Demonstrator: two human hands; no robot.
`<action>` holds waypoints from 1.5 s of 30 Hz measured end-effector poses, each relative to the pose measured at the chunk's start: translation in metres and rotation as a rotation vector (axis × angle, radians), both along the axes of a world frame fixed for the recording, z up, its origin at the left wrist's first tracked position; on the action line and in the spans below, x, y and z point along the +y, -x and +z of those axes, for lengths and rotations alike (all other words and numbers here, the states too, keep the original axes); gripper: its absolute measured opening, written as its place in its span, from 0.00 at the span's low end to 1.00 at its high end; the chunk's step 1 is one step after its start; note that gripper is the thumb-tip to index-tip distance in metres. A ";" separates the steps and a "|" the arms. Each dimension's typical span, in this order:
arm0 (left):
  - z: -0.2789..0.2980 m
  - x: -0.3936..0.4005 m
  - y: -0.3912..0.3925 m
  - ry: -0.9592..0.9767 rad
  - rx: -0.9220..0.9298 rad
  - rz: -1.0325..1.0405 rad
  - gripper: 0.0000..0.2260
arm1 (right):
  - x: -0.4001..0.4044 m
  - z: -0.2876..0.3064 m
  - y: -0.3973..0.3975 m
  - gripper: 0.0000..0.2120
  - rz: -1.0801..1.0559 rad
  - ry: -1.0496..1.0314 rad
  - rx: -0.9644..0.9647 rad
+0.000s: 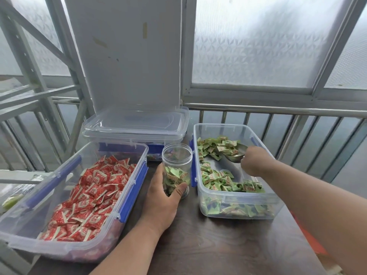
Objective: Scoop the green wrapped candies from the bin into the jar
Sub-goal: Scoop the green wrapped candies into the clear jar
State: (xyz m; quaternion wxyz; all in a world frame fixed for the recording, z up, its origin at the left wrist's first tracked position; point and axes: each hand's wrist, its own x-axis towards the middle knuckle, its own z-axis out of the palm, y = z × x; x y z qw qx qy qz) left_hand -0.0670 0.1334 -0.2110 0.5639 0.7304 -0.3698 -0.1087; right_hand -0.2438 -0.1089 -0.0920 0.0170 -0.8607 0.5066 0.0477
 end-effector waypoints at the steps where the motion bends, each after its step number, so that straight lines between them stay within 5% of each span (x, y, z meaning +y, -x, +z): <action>1: 0.000 0.000 0.000 -0.001 0.000 -0.002 0.41 | 0.000 0.002 0.002 0.13 0.008 0.038 0.003; 4: 0.000 0.000 0.000 0.008 0.005 -0.011 0.41 | 0.001 0.011 0.008 0.05 -0.023 0.092 -0.114; 15: 0.005 0.002 0.003 0.046 0.016 -0.018 0.38 | 0.033 0.040 0.041 0.08 0.110 0.092 -0.405; 26: 0.006 0.005 0.005 0.053 0.037 -0.015 0.40 | 0.061 0.065 0.032 0.09 0.309 0.292 -0.366; 34: 0.003 0.006 0.006 0.020 -0.044 0.042 0.42 | 0.069 0.083 0.019 0.11 0.529 0.626 -0.200; 45: -0.001 0.004 0.004 0.010 -0.099 0.059 0.43 | 0.068 0.100 0.000 0.09 0.618 0.881 -0.266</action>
